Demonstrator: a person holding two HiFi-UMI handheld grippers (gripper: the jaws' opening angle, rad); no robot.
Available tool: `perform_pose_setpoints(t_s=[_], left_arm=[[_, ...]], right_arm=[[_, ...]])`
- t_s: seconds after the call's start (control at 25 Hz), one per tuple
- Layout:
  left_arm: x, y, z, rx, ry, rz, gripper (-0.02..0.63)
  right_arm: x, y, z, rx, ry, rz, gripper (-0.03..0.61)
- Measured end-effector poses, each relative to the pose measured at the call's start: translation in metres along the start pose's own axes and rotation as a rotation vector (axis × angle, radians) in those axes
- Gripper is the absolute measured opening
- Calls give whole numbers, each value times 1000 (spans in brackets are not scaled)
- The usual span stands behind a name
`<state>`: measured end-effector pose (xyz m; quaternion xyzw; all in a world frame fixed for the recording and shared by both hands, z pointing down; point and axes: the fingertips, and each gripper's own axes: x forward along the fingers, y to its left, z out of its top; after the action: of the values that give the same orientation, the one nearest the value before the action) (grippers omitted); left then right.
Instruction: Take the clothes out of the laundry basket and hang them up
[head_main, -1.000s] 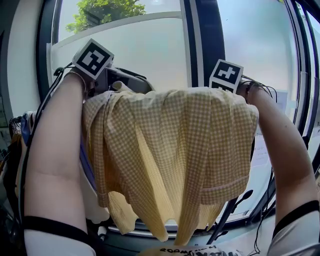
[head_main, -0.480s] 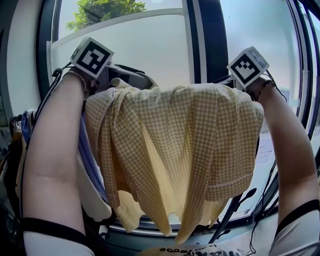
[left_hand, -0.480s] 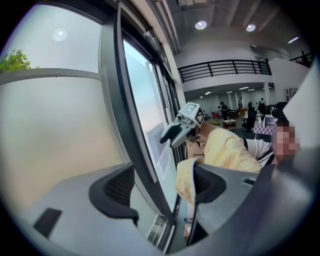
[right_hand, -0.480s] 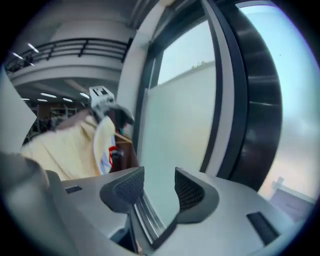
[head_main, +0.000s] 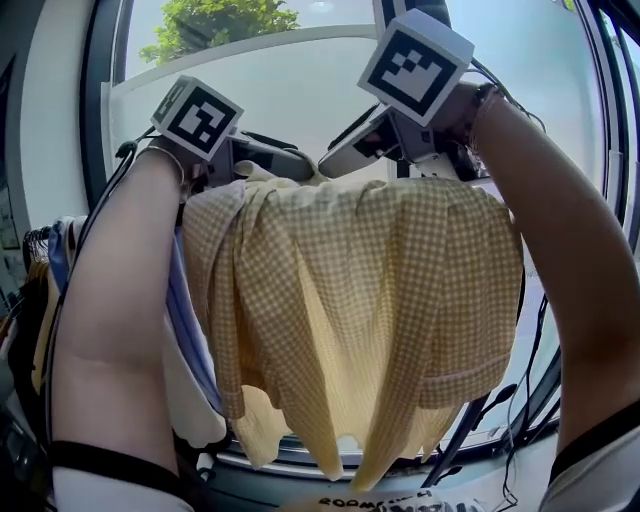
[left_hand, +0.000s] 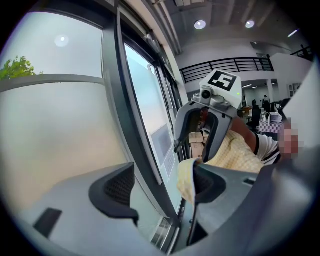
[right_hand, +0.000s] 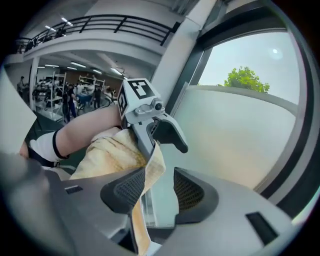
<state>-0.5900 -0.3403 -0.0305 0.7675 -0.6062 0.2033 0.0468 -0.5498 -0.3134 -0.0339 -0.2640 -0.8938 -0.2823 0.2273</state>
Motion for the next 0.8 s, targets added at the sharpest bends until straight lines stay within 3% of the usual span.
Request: perform_pose_setpoints(t_s=[0.12,0.2,0.28,0.36,0.44,0.6,0.64,0.72,0.8], left_arm=[[-2,4,2,89,23,32,310],[-3,7,3,149,41,55,299],[-2,8,1,144,51,53,281],[-1,4,2,107,35,31,281],[-1,-3,6,54,-6,1,281],[-10,0,19,213,-34,59,281],[-11,1,24,211,-62,62,281],[-14,10,30,137,-113,93,237],[-21,31,29,109,-113,207,229]], right_arm=[[13,1,1,-28,47,-25,198],[18,0,-1,-38,58,-26,114],[19,-8,-5,-36,77,-53,41],[17,-21,-9,-6,89,-103,35],[12,-37,-18,46,117,-179,35],[-5,-81,-65,51,346,-416,28],[-8,-86,-77,58,380,-425,28],[-8,-81,-84,110,336,-366,28],[-6,-72,-80,145,269,-315,29]])
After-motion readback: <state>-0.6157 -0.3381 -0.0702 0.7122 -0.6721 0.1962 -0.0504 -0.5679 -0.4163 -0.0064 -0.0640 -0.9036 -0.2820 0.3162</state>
